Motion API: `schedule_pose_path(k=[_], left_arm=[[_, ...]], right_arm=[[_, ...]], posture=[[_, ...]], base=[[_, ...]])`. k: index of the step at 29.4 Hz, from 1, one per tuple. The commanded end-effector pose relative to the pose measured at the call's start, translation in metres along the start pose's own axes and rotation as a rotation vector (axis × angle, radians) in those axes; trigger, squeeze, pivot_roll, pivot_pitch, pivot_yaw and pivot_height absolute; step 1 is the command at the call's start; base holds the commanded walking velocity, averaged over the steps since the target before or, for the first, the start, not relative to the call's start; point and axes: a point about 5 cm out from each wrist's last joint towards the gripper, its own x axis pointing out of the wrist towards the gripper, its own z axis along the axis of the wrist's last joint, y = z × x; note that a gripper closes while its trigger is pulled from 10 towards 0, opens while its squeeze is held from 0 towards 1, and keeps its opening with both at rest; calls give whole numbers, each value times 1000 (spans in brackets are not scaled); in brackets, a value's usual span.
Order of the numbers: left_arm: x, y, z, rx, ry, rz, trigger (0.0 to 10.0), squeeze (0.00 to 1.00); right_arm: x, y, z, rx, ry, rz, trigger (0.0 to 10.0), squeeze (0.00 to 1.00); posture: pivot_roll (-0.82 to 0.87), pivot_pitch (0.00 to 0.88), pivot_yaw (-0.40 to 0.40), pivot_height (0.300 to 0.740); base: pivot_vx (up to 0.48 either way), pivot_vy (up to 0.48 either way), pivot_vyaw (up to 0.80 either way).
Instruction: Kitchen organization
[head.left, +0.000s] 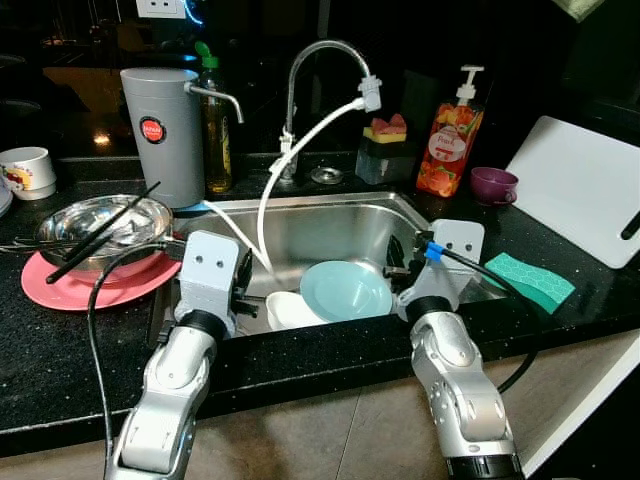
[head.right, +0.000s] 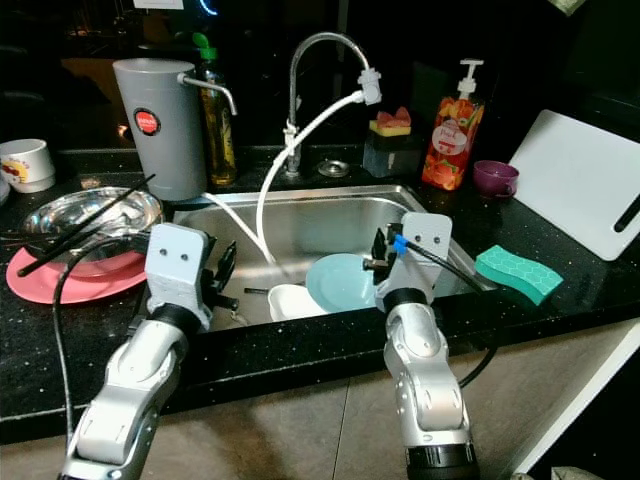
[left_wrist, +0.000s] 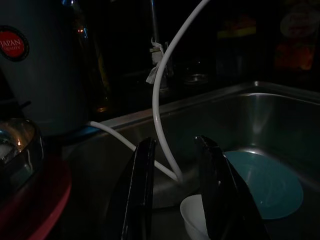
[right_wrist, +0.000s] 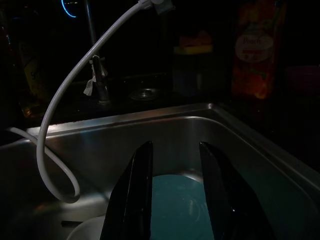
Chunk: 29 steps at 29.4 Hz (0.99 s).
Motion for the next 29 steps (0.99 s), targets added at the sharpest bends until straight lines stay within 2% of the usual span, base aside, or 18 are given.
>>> schedule_pose_path(k=[1,29], left_arm=[[2,0,0,3,-5,-3,10000,0],[3,-2,0,2,-6,-10,10000,0]], right_arm=[[-1,-1,0,1,-5,-5,10000,0],[1,-2,1,1,-9,-9,10000,0]], posture=[[140,71,-66,740],[141,66,-62,740]], base=[[0,0,0],[0,0,0]])
